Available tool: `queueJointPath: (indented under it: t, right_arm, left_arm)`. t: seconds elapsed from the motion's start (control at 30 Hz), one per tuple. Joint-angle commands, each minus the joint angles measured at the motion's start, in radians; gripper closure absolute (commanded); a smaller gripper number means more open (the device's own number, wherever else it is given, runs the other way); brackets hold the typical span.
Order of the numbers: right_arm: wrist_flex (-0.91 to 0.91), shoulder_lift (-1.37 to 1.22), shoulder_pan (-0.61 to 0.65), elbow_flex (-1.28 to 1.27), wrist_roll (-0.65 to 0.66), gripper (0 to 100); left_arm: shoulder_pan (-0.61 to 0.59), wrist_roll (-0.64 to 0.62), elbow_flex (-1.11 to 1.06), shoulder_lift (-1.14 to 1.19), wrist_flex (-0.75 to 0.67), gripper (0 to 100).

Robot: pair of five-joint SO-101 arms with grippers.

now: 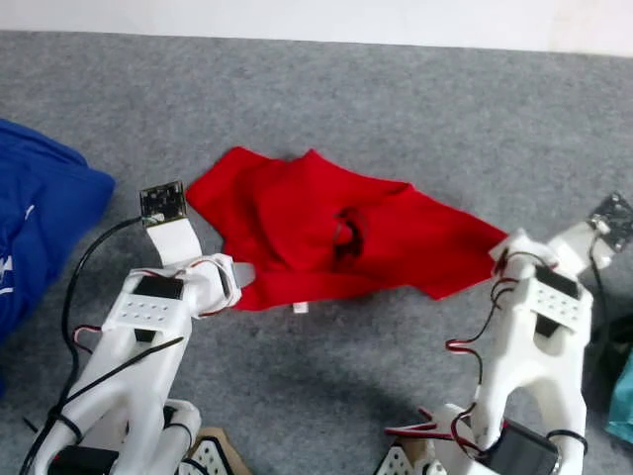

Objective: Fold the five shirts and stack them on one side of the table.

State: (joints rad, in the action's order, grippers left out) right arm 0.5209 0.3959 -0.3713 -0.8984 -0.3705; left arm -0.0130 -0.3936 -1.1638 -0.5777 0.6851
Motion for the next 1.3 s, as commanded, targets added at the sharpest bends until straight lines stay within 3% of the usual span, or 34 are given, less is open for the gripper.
queueJointPath:
  t: [0.0,0.3,0.57,0.8,1.27]
  right_arm:
    - [-0.067,0.018,-0.073,0.053,-0.025,99.1]
    - [-0.076,0.018,-0.027,0.042,-0.017,99.1]
    - [-0.074,0.021,-0.025,0.025,-0.017,99.1]
    - [-0.074,0.024,-0.001,0.021,0.018,99.1]
    - [-0.073,0.025,-0.002,0.018,0.023,99.1]
  left_arm:
    - [0.018,-0.017,0.013,-0.036,0.009,69]
    - [0.025,-0.018,0.035,-0.036,0.012,73]
    - [0.216,-0.015,0.041,-0.027,0.006,87]
    - [0.226,-0.018,0.028,-0.024,-0.078,79]
    - [0.223,-0.012,-0.062,-0.027,-0.072,79]
